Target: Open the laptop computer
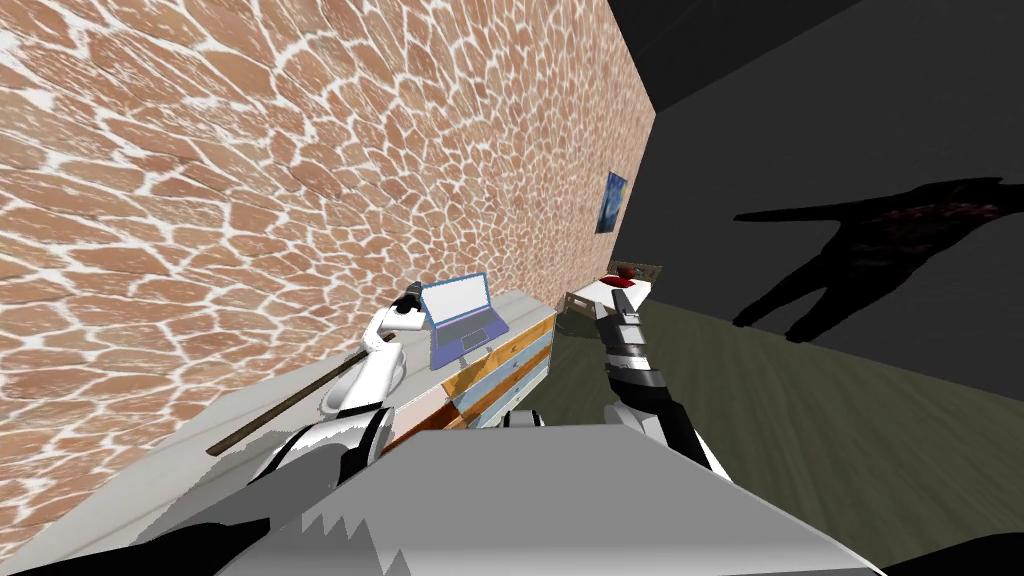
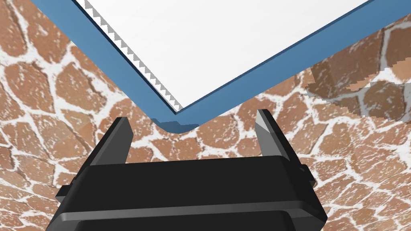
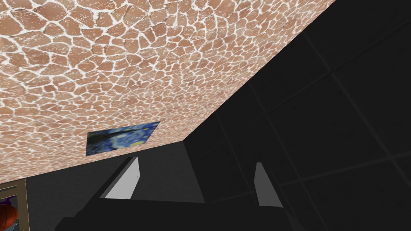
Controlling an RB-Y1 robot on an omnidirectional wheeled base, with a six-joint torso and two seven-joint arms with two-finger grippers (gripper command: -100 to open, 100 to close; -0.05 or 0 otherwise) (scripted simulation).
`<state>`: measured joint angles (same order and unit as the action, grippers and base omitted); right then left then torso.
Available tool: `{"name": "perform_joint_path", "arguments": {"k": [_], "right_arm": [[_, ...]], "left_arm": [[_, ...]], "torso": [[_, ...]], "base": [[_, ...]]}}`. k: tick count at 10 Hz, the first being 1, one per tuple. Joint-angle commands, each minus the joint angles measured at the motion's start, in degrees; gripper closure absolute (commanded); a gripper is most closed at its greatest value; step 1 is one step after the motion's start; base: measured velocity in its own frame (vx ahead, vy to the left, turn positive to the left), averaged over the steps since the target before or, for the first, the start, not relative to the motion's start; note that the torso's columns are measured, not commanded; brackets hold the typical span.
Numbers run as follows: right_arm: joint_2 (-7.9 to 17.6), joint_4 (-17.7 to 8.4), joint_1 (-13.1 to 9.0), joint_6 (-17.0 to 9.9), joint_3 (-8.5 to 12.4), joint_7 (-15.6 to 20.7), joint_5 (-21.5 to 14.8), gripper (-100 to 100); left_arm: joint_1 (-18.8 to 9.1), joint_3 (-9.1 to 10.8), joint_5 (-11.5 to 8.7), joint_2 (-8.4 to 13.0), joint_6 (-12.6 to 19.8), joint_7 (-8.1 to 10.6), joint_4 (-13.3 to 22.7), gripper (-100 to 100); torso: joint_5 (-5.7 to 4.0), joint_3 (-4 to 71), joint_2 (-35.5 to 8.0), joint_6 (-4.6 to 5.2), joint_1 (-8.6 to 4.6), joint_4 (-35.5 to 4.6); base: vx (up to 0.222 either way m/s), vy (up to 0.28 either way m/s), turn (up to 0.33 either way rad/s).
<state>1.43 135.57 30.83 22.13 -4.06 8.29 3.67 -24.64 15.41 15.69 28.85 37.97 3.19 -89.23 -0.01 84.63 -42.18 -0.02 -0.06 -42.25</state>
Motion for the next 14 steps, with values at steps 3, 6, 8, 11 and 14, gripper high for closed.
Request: {"name": "perform_joint_path", "arguments": {"k": [3,6,8,11,14], "right_arm": [[0.0,0.0,0.01,0.0,0.0,0.0,0.0,0],[0.0,0.0,0.01,0.0,0.0,0.0,0.0,0],[-0.01,0.0,0.02,0.0,-0.01,0.0,0.0,0],[-0.01,0.0,0.01,0.0,-0.01,0.0,0.0,0],[-0.01,0.0,0.01,0.0,0.0,0.0,0.0,0]], "left_arm": [[-2.34,0.32,-1.98,2.86,2.01,-0.81,2.31,-100],[-1.23,1.33,-0.69,1.74,-1.02,-0.26,3.07,100],[-1.23,1.33,-0.69,1.74,-2.92,-0.26,3.07,100],[-0.34,2.35,0.54,0.73,-7.69,0.26,3.86,100],[0.56,3.38,1.77,-0.29,-12.46,0.78,4.64,100]], "torso": [[0.0,-0.06,-0.07,-0.02,-0.01,-0.03],[-0.04,-0.06,-0.1,0.07,-0.03,-0.06],[0.09,-0.09,-0.12,-0.08,0.03,0.04],[0.13,-0.03,-0.04,-0.02,0.22,0.05],[0.12,-0.02,-0.03,-0.02,0.15,0.07]], "base": [[-0.018,0.04,-0.095],[0.005,-0.013,0.035],[0.022,-0.06,0.077],[0.024,-0.054,0.075],[0.017,-0.051,0.08]]}}
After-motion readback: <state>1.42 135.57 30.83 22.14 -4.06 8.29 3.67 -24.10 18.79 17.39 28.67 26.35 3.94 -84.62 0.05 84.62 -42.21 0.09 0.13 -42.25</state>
